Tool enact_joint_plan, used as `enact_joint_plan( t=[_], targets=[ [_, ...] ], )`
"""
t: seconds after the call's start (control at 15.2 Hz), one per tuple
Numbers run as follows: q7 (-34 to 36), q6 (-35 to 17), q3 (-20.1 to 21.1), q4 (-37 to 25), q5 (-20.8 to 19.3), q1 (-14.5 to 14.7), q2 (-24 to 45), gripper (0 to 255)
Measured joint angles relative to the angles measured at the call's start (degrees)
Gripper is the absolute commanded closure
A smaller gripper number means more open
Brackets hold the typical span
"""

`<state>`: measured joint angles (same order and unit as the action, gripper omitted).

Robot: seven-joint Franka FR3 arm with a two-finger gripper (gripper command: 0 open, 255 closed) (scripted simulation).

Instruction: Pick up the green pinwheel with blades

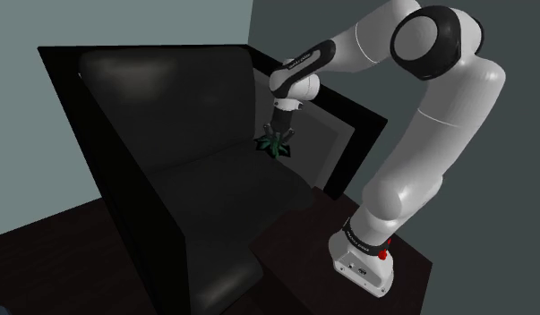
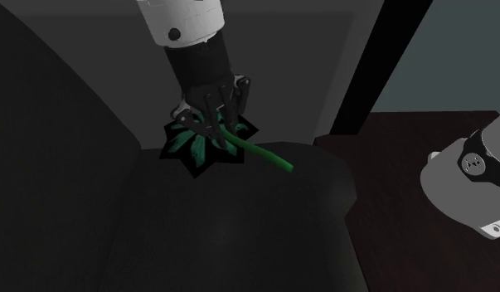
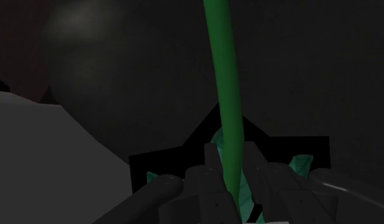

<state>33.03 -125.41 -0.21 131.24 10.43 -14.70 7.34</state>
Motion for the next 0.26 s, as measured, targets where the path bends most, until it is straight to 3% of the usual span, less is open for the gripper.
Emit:
enact_joint_plan(
  t=[0.26],
  targets=[
    [0.32,2.70,-0.02,-0.64,-0.22,-0.15,-1.06,255]
  ],
)
